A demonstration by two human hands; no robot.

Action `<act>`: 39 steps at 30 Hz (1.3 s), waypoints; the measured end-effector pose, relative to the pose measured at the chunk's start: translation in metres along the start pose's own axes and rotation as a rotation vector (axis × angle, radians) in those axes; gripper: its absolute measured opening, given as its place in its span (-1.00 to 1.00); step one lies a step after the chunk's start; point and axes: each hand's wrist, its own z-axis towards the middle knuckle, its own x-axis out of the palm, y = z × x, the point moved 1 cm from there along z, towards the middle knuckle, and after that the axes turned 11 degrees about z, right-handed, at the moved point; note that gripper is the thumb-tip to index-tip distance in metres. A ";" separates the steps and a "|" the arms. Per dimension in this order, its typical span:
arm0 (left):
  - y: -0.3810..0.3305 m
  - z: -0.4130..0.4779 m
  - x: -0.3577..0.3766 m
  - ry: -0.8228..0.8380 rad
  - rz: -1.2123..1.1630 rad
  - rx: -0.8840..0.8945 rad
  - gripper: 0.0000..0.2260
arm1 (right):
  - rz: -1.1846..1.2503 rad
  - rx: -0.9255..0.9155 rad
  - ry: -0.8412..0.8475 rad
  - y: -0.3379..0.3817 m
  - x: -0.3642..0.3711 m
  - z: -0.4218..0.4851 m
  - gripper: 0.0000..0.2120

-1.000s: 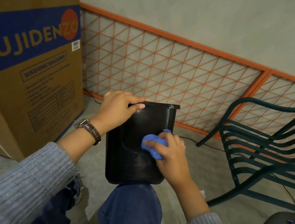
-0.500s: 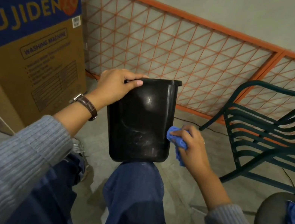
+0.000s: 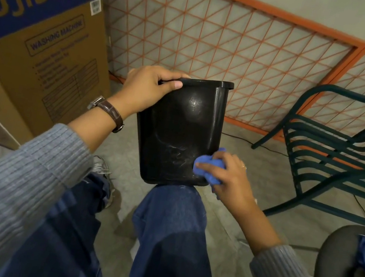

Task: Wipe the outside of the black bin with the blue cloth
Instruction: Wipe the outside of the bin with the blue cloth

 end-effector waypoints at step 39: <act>0.002 0.005 0.005 0.027 -0.048 -0.047 -0.76 | 0.087 0.288 -0.299 0.023 0.021 0.026 -0.78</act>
